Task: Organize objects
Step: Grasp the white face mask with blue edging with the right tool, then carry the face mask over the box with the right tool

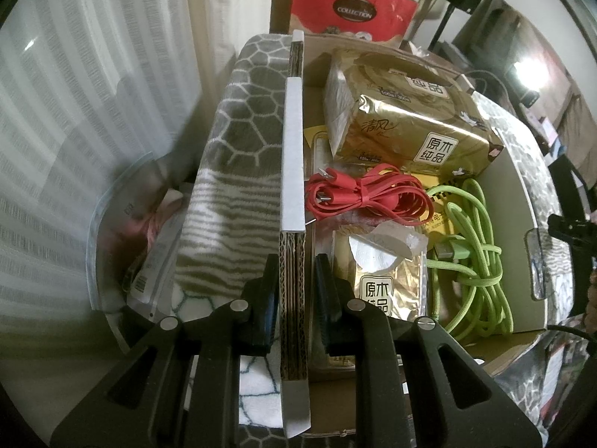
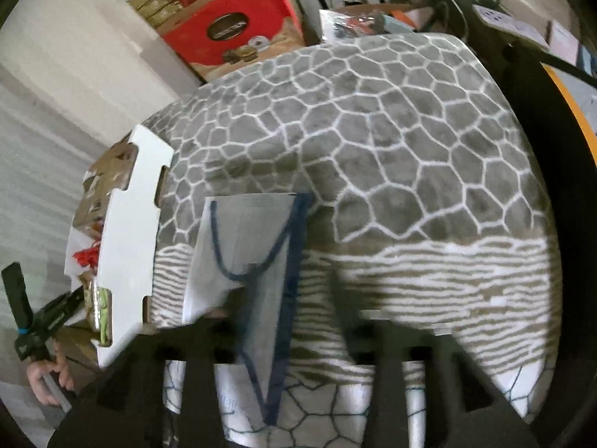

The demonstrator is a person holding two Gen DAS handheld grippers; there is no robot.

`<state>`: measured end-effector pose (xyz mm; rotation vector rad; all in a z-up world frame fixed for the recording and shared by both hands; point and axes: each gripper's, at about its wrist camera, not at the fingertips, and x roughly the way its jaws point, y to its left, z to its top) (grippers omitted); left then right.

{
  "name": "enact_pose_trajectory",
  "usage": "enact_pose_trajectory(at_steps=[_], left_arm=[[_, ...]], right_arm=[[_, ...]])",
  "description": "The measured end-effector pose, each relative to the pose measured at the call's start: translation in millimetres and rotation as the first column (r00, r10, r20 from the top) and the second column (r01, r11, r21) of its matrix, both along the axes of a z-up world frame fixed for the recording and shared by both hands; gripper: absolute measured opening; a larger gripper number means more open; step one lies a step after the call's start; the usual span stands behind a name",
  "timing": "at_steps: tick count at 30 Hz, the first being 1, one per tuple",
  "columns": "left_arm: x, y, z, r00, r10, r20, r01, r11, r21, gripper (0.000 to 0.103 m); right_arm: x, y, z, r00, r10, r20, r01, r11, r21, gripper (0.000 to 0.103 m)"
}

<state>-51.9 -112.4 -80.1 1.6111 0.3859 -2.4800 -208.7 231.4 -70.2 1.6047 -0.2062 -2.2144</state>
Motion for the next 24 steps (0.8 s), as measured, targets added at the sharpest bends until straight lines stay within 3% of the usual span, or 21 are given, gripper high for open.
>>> enact_pose_trajectory(at_steps=[2, 7, 12, 14, 17, 18, 19, 24], left_arm=[[0, 0, 0, 1.000, 0.001, 0.001, -0.001, 1.000, 0.000, 0.017], [-1, 1, 1, 1.000, 0.003, 0.001, -0.003, 1.000, 0.001, 0.017], [-1, 0, 1, 1.000, 0.004, 0.000, -0.004, 1.000, 0.005, 0.017], [-1, 0, 1, 1.000, 0.005, 0.000, -0.005, 1.000, 0.008, 0.017], [-1, 1, 1, 1.000, 0.005, -0.001, -0.005, 1.000, 0.008, 0.017], [-1, 1, 1, 1.000, 0.005, 0.000, -0.005, 1.000, 0.007, 0.017], [-1, 1, 1, 1.000, 0.005, 0.000, -0.005, 1.000, 0.007, 0.017], [-1, 1, 1, 1.000, 0.007, -0.001, -0.007, 1.000, 0.011, 0.017]], right_arm=[[2, -2, -4, 1.000, -0.008, 0.003, 0.008, 1.000, 0.006, 0.058], [13, -21, -10, 1.000, 0.016, -0.013, -0.015, 0.998, 0.054, 0.079], [26, -50, -15, 0.994, 0.063, -0.085, -0.044, 0.977, 0.209, 0.078], [30, -57, -16, 0.990, 0.082, -0.116, -0.048, 0.963, 0.264, 0.066], [33, -58, -15, 0.986, 0.088, -0.142, -0.047, 0.962, 0.269, 0.040], [32, -56, -14, 0.987, 0.080, -0.141, -0.042, 0.965, 0.257, 0.021], [31, -55, -13, 0.988, 0.077, -0.133, -0.043, 0.970, 0.237, 0.010], [28, -48, -3, 0.989, 0.075, -0.126, -0.052, 0.983, 0.176, 0.008]])
